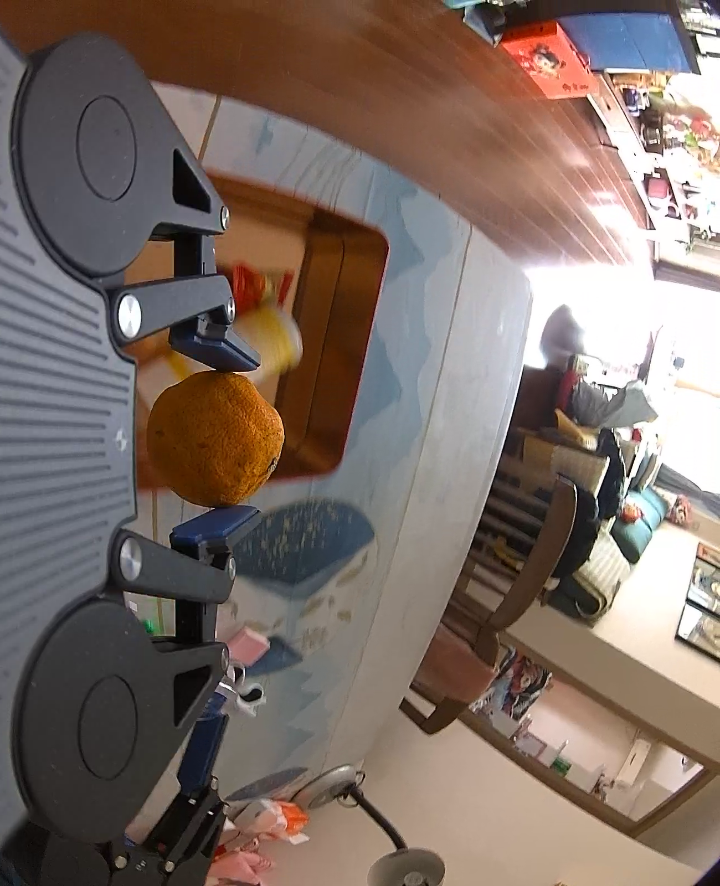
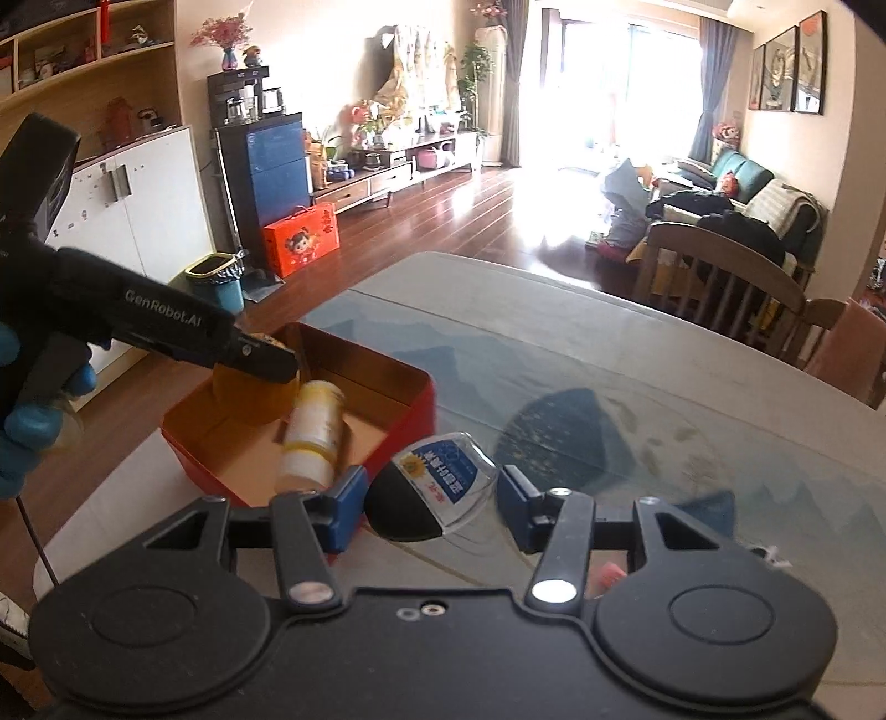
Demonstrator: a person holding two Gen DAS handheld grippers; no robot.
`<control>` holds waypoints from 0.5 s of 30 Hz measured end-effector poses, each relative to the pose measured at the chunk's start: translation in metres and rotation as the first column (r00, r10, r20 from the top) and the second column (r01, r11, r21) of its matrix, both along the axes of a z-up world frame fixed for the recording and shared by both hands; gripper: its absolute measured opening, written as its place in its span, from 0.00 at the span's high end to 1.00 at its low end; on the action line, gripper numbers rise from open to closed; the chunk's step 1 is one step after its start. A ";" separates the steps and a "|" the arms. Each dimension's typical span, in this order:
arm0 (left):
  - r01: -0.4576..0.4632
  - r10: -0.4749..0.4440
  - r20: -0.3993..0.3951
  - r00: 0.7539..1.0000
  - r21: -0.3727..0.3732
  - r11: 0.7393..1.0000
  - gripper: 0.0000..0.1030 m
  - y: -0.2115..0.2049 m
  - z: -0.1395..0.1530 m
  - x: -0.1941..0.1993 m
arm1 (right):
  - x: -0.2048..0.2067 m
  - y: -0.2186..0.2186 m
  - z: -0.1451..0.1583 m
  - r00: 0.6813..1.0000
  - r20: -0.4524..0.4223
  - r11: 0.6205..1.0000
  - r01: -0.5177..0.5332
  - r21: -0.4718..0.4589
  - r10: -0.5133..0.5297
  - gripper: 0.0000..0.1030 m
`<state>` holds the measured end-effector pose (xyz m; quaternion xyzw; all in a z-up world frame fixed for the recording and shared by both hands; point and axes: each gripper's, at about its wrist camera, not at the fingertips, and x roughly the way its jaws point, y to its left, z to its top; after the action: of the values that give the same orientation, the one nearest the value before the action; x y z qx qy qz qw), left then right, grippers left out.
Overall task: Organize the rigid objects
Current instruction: 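Carry the orange with the left tool while the right tool carries the small bottle to the box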
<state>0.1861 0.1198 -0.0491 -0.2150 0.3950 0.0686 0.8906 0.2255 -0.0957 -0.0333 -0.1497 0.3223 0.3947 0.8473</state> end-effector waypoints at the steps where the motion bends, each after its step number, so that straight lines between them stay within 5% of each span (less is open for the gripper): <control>1: -0.004 0.004 -0.004 1.000 0.002 1.000 0.49 0.006 -0.001 -0.002 | 0.000 0.005 0.000 1.000 -0.001 1.000 -0.003 -0.001 0.003 0.50; 15: 0.014 -0.011 -0.094 0.996 0.035 0.999 0.49 0.049 -0.042 0.005 | 0.020 0.079 -0.023 0.997 -0.015 0.994 -0.071 -0.079 0.070 0.50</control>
<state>0.1911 0.1685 -0.0911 -0.1934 0.4362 0.0801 0.8752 0.2452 -0.0163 -0.0563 -0.1919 0.3376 0.4123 0.8242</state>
